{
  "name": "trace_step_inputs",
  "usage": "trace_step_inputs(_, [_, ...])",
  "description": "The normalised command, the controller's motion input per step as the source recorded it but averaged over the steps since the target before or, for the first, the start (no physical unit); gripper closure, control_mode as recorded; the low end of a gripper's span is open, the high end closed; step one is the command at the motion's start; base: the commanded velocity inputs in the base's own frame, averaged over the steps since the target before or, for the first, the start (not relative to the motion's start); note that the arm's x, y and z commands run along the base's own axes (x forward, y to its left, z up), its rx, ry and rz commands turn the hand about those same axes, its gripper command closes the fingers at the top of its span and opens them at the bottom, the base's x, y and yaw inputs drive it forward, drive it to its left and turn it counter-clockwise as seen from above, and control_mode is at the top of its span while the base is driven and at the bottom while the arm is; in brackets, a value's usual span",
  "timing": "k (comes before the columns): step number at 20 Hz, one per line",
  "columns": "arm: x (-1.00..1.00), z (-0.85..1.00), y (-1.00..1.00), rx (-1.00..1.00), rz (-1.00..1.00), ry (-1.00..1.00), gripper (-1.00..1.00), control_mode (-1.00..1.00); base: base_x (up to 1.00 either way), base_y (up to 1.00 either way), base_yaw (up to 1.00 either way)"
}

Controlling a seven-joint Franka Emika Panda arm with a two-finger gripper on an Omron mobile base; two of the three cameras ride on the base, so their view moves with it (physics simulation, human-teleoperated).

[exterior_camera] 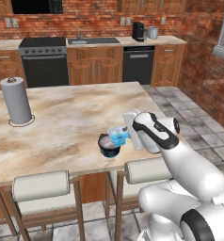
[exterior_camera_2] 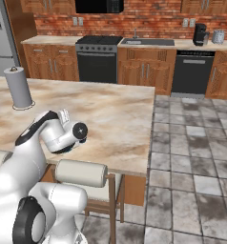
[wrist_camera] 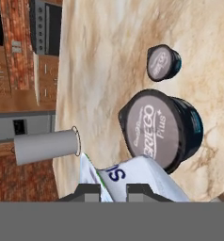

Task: Stack the yogurt containers by placing the smaller containers on top of the larger containers.

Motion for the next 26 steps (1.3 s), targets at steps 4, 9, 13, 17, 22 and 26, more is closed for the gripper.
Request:
trace_step_inputs(4, [0.06, -0.04, 0.0, 0.0, 0.0, 0.0, 1.0, -1.0, 0.0, 0.0, 0.0])
trace_step_inputs(9, [0.12, -0.03, 0.0, 0.0, 0.0, 0.0, 1.0, -1.0, 0.0, 0.0, 0.0])
trace_step_inputs(13, [0.09, -0.08, 0.0, 0.0, 0.0, 0.0, 1.0, -1.0, 0.0, 0.0, 0.0])
trace_step_inputs(17, [0.08, -0.12, 0.0, 0.0, 0.0, 0.0, 1.0, -1.0, 0.0, 0.0, 0.0])
trace_step_inputs(22, [0.09, -0.16, 0.0, 0.0, 0.0, 0.0, 1.0, -1.0, 0.0, 0.0, 0.0])
trace_step_inputs(26, [0.1, -0.13, 0.0, 0.0, 0.0, 0.0, 1.0, -1.0, 0.0, 0.0, 0.0])
